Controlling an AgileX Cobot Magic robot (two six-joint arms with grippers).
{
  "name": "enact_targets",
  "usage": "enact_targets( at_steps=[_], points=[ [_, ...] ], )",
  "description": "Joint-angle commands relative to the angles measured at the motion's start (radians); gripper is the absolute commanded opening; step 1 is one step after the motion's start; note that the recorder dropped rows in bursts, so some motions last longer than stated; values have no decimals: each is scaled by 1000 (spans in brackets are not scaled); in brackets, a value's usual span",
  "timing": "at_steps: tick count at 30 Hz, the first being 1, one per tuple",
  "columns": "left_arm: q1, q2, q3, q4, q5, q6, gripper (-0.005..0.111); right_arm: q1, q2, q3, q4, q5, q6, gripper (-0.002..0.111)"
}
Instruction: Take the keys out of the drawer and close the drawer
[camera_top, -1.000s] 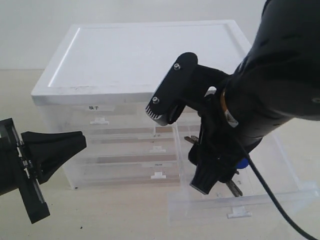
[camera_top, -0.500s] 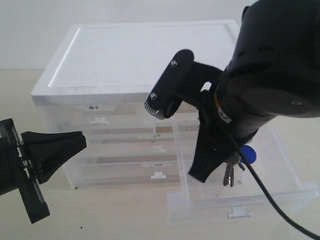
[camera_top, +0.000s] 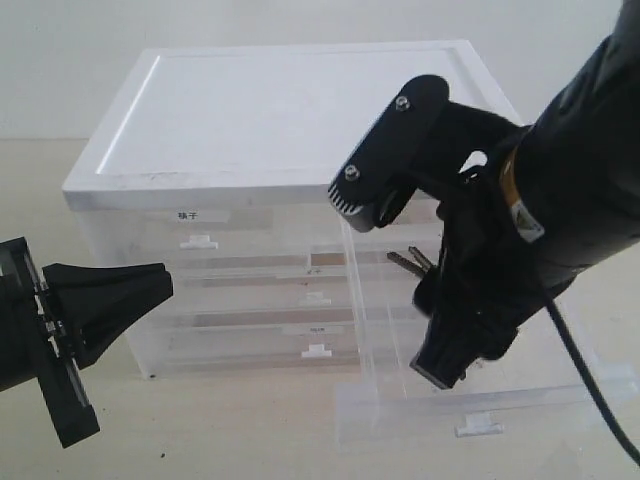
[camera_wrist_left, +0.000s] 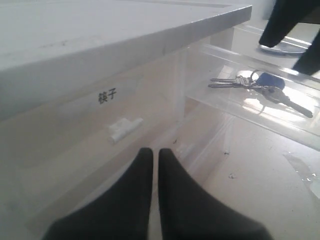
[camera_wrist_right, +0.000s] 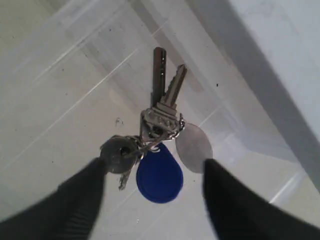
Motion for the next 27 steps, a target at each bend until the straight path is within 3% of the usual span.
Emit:
enact_targets(
  at_steps=[1, 7, 9, 11, 16, 27],
  points=[
    [-2, 3, -4, 6, -11, -9, 5, 0, 32, 17, -46, -48, 28, 91],
    [-2, 3, -4, 6, -11, -9, 5, 0, 115, 17, -76, -21, 70, 83],
    [-2, 3, -4, 6, -11, -9, 5, 0, 144, 17, -131, -8, 128, 75],
    [-2, 3, -4, 6, -11, -9, 5, 0, 164, 17, -158, 9, 146, 59],
    [-2, 3, -4, 6, -11, -9, 5, 0, 163, 17, -158, 21, 138, 1],
    [-2, 3, -4, 6, -11, -9, 5, 14, 126, 8, -205, 4, 104, 0]
  ],
)
